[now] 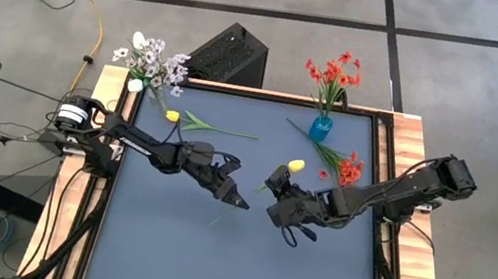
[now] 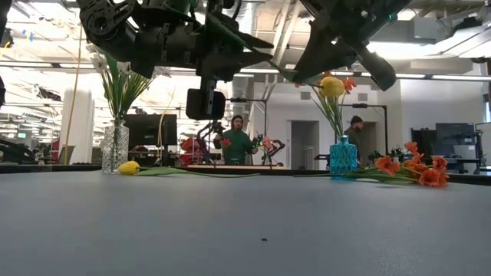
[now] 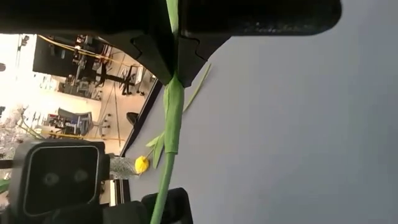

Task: Sort flowers into vase by color
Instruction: Put the bottom yellow flower into the blue vase

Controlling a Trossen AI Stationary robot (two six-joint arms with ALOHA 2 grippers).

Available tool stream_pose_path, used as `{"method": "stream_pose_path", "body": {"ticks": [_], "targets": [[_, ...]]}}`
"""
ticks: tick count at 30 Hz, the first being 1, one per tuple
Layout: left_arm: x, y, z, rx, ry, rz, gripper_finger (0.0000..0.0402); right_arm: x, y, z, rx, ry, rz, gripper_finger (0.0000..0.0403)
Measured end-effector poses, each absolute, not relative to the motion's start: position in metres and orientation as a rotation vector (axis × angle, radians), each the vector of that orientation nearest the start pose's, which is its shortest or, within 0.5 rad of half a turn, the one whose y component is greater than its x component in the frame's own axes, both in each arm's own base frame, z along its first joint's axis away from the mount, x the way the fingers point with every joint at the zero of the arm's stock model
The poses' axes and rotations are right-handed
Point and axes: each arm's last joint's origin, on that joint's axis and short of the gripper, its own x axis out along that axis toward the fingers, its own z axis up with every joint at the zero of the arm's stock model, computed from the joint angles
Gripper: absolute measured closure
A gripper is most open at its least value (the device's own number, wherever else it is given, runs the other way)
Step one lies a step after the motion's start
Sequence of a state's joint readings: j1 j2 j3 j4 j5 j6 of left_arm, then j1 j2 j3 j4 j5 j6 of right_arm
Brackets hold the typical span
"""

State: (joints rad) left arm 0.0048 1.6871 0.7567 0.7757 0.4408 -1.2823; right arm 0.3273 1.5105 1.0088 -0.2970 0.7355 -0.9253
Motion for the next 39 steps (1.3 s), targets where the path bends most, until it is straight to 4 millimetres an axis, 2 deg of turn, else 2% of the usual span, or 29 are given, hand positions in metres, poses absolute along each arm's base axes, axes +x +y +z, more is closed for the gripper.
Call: {"method": "stream_pose_path", "body": {"ticks": [2, 11, 18, 20, 22, 26, 32, 35, 39], "targets": [[0.338, -0.011, 0.19, -1.282, 0.411, -0.277, 0.0392, 0.299, 0.083, 0.238, -1.282, 0.843, -0.035, 0.0371], [0.338, -0.011, 0.19, -1.271, 0.409, -0.279, 0.0401, 0.299, 0.085, 0.239, -1.281, 0.832, -0.036, 0.033], [0.338, -0.01, 0.189, -1.251, 0.396, -0.237, 0.0401, 0.298, 0.106, 0.249, -1.29, 0.71, -0.099, 0.027], [0.338, -0.009, 0.188, -1.241, 0.393, -0.215, 0.0401, 0.294, 0.112, 0.251, -1.241, 0.688, -0.118, 0.0248], [0.338, -0.008, 0.188, -1.231, 0.377, -0.198, 0.0401, 0.289, 0.118, 0.255, -1.119, 0.65, -0.126, 0.0229], [0.339, -0.004, 0.188, -1.216, 0.363, -0.187, 0.0401, 0.277, 0.125, 0.263, -0.763, 0.591, -0.041, 0.0205], [0.34, -0.001, 0.201, -1.096, 0.207, -0.24, 0.0401, 0.256, 0.107, 0.262, -0.287, 0.725, -0.011, 0.0206], [0.34, -0.001, 0.211, -1.02, 0.087, -0.284, 0.0401, 0.25, 0.099, 0.255, -0.094, 0.717, 0.011, 0.0209], [0.339, -0.003, 0.223, -0.894, -0.04, -0.343, 0.0401, 0.239, 0.093, 0.238, 0.071, 0.626, -0.005, 0.0209]]}}
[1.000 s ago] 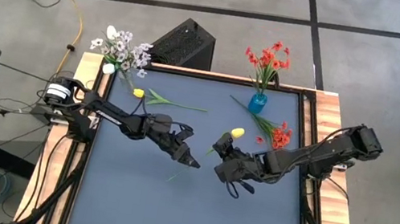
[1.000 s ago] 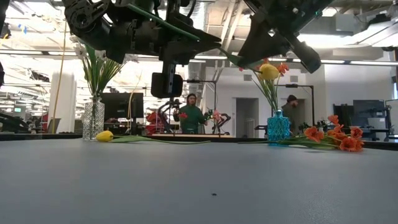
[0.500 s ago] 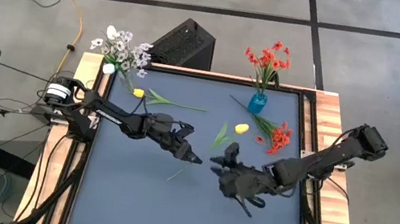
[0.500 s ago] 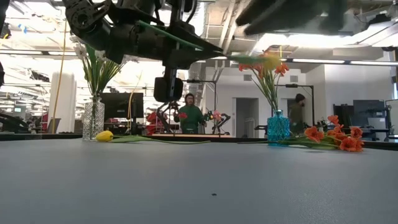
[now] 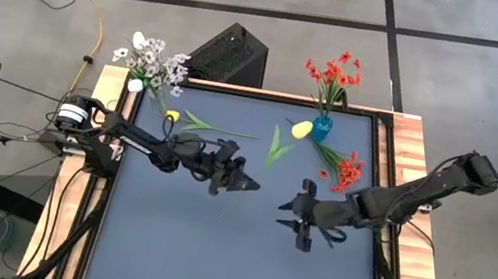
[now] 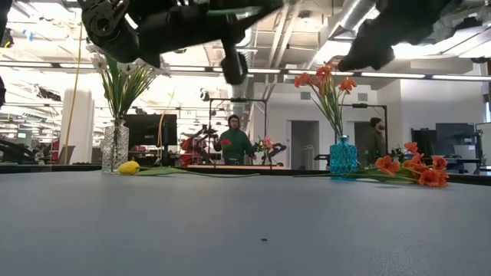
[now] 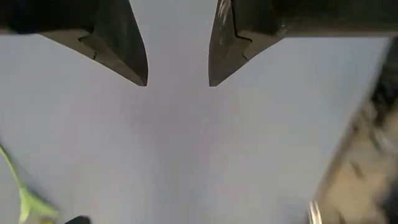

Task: Sort flowers into vase by color
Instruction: Put the bottom yellow flower into the blue vase

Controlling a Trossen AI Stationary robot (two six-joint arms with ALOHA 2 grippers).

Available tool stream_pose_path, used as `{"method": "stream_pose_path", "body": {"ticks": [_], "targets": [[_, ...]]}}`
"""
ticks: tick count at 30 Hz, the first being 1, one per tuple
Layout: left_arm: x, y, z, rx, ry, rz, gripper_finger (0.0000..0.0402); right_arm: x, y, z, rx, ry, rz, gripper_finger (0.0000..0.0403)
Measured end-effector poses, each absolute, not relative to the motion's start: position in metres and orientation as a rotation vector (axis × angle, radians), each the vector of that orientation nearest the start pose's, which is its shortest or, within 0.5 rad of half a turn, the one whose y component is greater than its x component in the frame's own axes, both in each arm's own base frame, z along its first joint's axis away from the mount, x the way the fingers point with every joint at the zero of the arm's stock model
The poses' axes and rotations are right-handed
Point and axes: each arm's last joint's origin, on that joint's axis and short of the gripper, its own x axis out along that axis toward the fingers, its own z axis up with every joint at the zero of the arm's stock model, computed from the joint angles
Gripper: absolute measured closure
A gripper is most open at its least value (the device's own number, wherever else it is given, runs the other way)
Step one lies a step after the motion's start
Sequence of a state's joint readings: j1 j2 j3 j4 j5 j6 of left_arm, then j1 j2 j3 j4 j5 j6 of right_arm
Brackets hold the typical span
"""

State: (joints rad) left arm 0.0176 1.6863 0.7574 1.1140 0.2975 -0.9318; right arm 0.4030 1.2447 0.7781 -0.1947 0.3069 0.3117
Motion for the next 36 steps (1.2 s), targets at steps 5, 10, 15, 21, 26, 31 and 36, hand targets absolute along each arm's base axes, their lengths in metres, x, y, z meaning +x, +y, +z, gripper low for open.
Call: {"method": "stream_pose_path", "body": {"ticks": [5, 10, 15, 21, 26, 31, 36], "targets": [[0.338, -0.011, 0.228, -0.775, -0.105, -0.364, 0.0401, 0.233, 0.087, 0.228, 0.266, 0.317, 0.017, 0.0209], [0.338, -0.02, 0.227, -0.666, -0.111, -0.375, 0.0401, 0.238, 0.07, 0.244, 0.359, 0.003, 0.005, 0.0209], [0.338, -0.026, 0.227, -0.613, -0.125, -0.363, 0.0401, 0.243, 0.05, 0.254, 0.383, -0.105, -0.041, 0.021], [0.338, -0.025, 0.225, -0.618, -0.113, -0.318, 0.0401, 0.249, 0.04, 0.254, 0.389, -0.116, 0.046, 0.021], [0.338, -0.025, 0.225, -0.615, -0.115, -0.312, 0.0401, 0.27, 0.045, 0.251, 0.377, -0.07, 0.101, 0.021], [0.339, -0.025, 0.225, -0.616, -0.114, -0.308, 0.0401, 0.29, 0.048, 0.258, 0.343, -0.087, 0.111, 0.021], [0.339, -0.025, 0.224, -0.618, -0.108, -0.306, 0.0401, 0.3, 0.046, 0.26, 0.336, -0.087, 0.099, 0.021]]}}
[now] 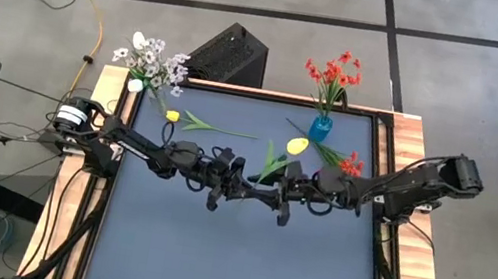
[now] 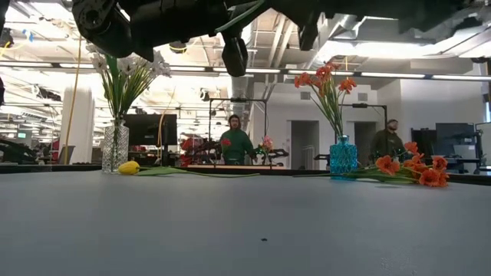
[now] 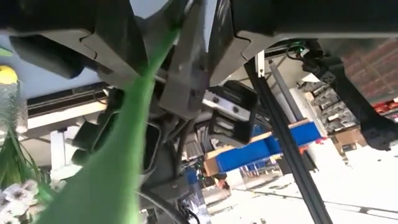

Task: Sort flowers into vase by color
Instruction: Put the bottom yellow flower into the blue vase

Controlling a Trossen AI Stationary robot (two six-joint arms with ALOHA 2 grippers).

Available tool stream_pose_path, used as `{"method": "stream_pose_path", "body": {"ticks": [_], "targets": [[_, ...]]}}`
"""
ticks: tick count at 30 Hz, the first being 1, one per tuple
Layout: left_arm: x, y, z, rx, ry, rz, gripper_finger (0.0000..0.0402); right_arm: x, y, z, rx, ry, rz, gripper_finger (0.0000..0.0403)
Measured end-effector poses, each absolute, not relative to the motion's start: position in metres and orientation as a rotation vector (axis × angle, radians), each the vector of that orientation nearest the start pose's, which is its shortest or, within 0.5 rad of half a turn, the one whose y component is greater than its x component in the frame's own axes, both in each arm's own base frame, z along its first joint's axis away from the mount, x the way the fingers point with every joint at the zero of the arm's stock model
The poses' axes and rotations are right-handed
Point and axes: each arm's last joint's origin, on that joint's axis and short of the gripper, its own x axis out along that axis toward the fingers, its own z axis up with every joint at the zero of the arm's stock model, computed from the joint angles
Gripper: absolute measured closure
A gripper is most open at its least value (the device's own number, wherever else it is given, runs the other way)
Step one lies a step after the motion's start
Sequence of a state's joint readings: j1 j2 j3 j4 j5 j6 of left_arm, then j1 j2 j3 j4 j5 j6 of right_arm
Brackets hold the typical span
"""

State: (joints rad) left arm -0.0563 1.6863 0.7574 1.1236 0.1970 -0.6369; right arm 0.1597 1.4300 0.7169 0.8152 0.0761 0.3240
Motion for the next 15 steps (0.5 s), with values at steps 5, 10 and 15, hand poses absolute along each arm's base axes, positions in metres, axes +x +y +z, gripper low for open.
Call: {"method": "stream_pose_path", "body": {"ticks": [5, 10, 15], "targets": [[0.3387, -0.0248, 0.2236, -0.62, -0.103, -0.305, 0.0401, 0.3003, 0.0443, 0.2618, 0.334, -0.083, 0.094, 0.0229], [0.3387, -0.0248, 0.2237, -0.62, -0.104, -0.305, 0.0401, 0.3008, 0.0447, 0.2598, 0.336, -0.066, 0.094, 0.0261], [0.3385, -0.0247, 0.2245, -0.615, -0.113, -0.307, 0.0401, 0.3011, 0.0447, 0.2573, 0.35, -0.042, 0.091, 0.0289]]}}
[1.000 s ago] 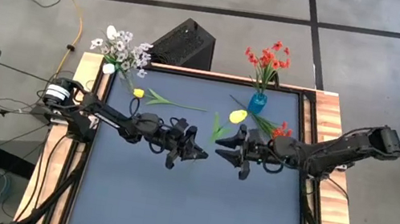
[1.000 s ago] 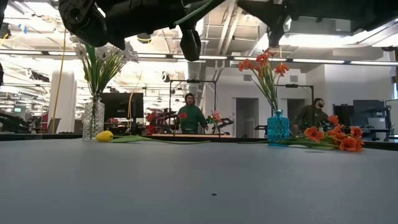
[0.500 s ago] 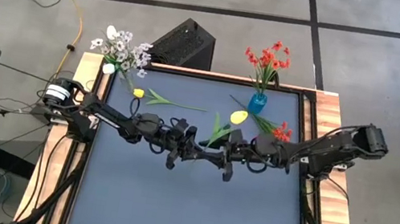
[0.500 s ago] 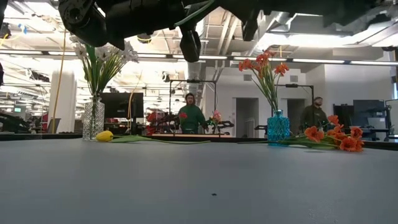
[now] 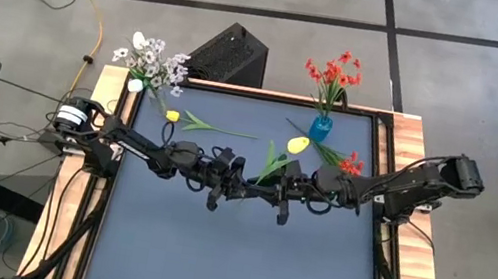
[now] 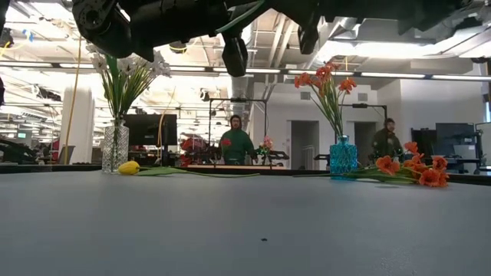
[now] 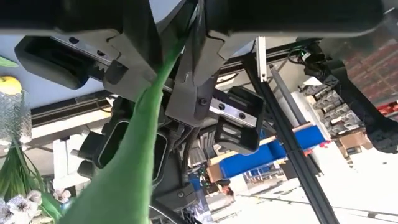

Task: Sort flowers into vase by color
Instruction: Put the bottom yellow flower into the blue vase

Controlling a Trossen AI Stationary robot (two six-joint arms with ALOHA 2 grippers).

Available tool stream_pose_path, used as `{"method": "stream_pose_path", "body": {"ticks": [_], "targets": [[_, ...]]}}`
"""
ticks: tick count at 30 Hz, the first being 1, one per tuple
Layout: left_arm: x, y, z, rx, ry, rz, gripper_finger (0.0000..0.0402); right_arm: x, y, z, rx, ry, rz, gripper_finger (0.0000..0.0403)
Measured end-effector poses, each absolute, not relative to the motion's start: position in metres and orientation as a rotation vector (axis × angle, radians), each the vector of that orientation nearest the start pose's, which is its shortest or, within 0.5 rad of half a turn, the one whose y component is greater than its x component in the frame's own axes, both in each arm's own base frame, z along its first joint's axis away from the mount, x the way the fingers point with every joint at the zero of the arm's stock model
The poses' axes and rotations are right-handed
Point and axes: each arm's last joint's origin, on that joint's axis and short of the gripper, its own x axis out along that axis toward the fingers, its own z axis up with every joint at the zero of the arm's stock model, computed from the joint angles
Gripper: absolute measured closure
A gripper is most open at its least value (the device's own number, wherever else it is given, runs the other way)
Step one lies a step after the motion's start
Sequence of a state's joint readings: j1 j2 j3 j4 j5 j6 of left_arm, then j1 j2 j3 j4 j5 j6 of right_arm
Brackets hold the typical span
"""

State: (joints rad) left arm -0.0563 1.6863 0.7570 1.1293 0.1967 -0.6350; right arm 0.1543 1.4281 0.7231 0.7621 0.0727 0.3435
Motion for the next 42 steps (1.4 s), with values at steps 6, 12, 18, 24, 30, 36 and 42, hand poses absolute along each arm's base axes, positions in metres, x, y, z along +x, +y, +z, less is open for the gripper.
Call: {"method": "stream_pose_path", "body": {"ticks": [6, 12, 18, 24, 30, 36, 42], "targets": [[0.338, -0.024, 0.225, -0.609, -0.119, -0.303, 0.0401, 0.301, 0.045, 0.258, 0.35, -0.045, 0.091, 0.0314], [0.338, -0.024, 0.225, -0.609, -0.121, -0.302, 0.0401, 0.301, 0.045, 0.257, 0.349, -0.043, 0.091, 0.0348], [0.339, -0.024, 0.224, -0.618, -0.116, -0.303, 0.0401, 0.298, 0.042, 0.259, 0.32, -0.021, 0.078, 0.0377], [0.339, -0.024, 0.225, -0.629, -0.118, -0.309, 0.0395, 0.29, 0.038, 0.269, 0.272, -0.017, 0.072, 0.0377], [0.339, -0.02, 0.224, -0.636, -0.101, -0.304, 0.0333, 0.275, 0.029, 0.277, 0.258, 0.047, 0.041, 0.0377], [0.34, -0.012, 0.219, -0.685, -0.053, -0.295, 0.0251, 0.251, 0.017, 0.285, 0.244, 0.153, -0.027, 0.0377], [0.34, 0.001, 0.21, -0.837, 0.102, -0.354, 0.0203, 0.212, -0.004, 0.302, 0.236, 0.182, -0.215, 0.0377]]}}
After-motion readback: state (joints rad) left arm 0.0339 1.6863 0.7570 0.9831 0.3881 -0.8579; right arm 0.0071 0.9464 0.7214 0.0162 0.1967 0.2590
